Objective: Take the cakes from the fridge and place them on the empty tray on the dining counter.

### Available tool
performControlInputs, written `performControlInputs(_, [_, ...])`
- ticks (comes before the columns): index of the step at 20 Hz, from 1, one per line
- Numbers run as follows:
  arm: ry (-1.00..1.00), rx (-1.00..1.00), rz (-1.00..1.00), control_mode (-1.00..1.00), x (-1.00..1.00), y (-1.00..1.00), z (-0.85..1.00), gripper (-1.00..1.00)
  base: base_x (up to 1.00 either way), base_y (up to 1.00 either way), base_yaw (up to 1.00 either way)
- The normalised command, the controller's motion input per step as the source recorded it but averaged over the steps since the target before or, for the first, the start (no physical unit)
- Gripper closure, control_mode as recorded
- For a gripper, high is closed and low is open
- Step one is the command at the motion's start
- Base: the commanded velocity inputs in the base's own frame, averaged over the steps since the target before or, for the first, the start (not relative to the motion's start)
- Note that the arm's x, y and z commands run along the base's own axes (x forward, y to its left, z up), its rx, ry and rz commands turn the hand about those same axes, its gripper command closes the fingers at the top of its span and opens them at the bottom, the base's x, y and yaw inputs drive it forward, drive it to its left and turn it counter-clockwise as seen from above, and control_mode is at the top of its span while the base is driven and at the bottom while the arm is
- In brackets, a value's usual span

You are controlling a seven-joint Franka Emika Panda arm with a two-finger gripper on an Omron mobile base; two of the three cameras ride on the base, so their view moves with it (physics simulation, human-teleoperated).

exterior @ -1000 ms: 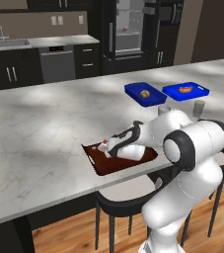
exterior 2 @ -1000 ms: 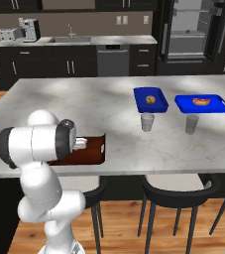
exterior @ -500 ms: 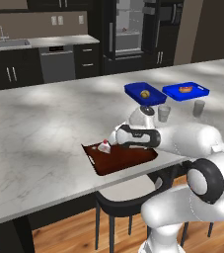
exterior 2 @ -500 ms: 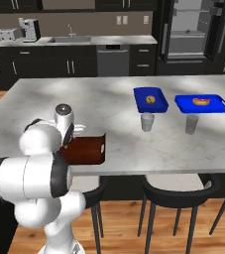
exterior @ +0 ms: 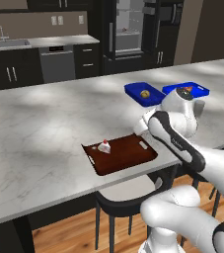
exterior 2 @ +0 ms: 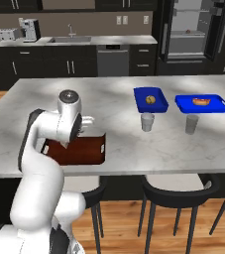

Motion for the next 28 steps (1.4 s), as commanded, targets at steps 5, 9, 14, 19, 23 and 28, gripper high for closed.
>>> performControlInputs(5, [-0.09, 0.01, -0.05, -1.0, -1.0, -0.98, 0.63, -1.0, 0.0, 0.0, 0.0])
performControlInputs(9, [-0.49, 0.05, -0.01, -1.0, -1.0, -0.7, -0.19, -1.0, 0.0, 0.0, 0.0])
performControlInputs(14, [-0.44, 0.06, 0.0, -1.0, -0.45, -0.28, -0.46, -1.0, 0.0, 0.0, 0.0])
performControlInputs(19, [-0.04, 0.02, 0.0, -1.0, 0.04, -0.03, -0.1, -1.0, 0.0, 0.0, 0.0])
performControlInputs(23, [0.0, 0.0, 0.0, 1.0, 0.0, 0.0, 0.0, -1.0, -0.16, -0.24, 0.0])
performControlInputs(28, [0.0, 0.0, 0.0, 1.0, 0.0, 0.0, 0.0, -1.0, -0.96, -0.67, 0.0])
